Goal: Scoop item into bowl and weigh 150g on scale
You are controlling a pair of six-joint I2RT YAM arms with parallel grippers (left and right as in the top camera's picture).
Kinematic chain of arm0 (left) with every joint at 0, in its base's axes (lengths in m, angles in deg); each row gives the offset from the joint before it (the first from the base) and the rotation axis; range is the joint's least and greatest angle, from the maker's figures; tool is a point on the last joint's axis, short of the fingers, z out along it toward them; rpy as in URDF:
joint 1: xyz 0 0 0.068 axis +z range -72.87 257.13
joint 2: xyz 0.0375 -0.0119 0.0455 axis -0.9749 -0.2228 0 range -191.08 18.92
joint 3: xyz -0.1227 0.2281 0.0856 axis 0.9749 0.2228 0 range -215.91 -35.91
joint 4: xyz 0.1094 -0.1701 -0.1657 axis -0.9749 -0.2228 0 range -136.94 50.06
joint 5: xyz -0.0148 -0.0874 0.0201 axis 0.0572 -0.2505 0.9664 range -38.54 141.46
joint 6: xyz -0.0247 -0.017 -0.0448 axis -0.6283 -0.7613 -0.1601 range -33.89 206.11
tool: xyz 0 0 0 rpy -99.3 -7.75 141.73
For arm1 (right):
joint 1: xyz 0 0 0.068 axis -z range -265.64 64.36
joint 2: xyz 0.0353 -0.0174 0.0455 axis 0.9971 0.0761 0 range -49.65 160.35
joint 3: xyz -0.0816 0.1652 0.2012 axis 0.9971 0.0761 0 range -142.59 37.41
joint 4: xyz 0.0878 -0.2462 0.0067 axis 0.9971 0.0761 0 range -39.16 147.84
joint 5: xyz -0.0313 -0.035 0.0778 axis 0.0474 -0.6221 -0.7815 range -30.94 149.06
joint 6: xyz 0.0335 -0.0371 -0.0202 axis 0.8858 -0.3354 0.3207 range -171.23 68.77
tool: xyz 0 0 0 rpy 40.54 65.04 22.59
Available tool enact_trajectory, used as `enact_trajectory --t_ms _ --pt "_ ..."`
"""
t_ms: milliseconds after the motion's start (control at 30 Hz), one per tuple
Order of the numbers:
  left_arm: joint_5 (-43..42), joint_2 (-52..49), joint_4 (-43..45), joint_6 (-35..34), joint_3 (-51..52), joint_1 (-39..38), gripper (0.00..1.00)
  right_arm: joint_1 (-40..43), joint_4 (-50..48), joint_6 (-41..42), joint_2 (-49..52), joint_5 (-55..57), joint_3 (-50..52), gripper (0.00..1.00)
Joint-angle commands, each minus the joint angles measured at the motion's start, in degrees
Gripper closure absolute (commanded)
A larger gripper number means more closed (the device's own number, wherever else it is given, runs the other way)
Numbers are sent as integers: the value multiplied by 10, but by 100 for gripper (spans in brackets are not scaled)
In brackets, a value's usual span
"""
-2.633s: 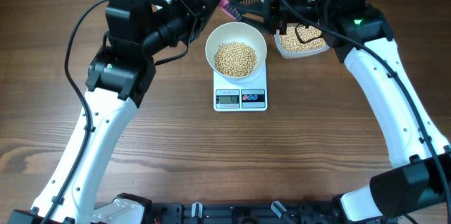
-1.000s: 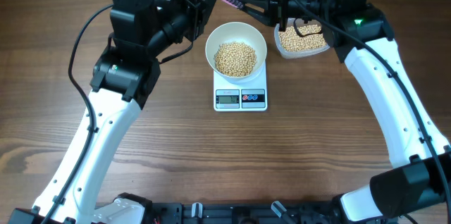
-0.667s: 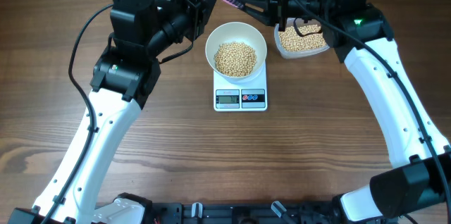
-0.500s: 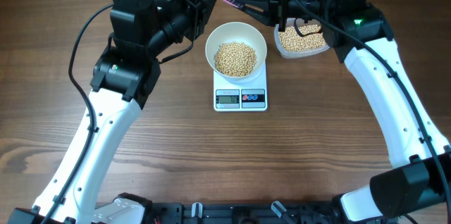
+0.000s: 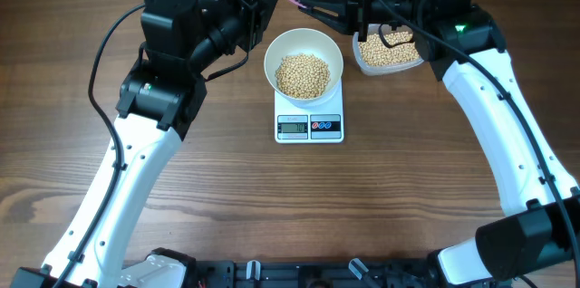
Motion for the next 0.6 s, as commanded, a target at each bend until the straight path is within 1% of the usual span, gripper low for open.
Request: enact_trajectory --t_ms 0,33,133,200,467,500,567 --pt "1 -6 4 -3 3 -3 96 -3 -4 6 -9 -1 -11 80" --pt "0 -6 4 -3 3 -3 96 -3 -6 6 -9 0 -11 87" --pt "1 -6 4 -3 3 -4 96 -3 -9 6 -9 1 -11 90" --pt "0 -6 4 -3 3 -4 96 -3 -12 7 -9 1 -11 96" --pt "1 -6 4 -3 3 -12 96 -3 -12 6 -9 2 -11 96" --pt "1 -6 4 -3 3 -12 94 -3 -12 6 -9 3 -11 96" --pt "1 -6 3 -3 3 -12 76 -3 -12 1 -9 9 -11 96"
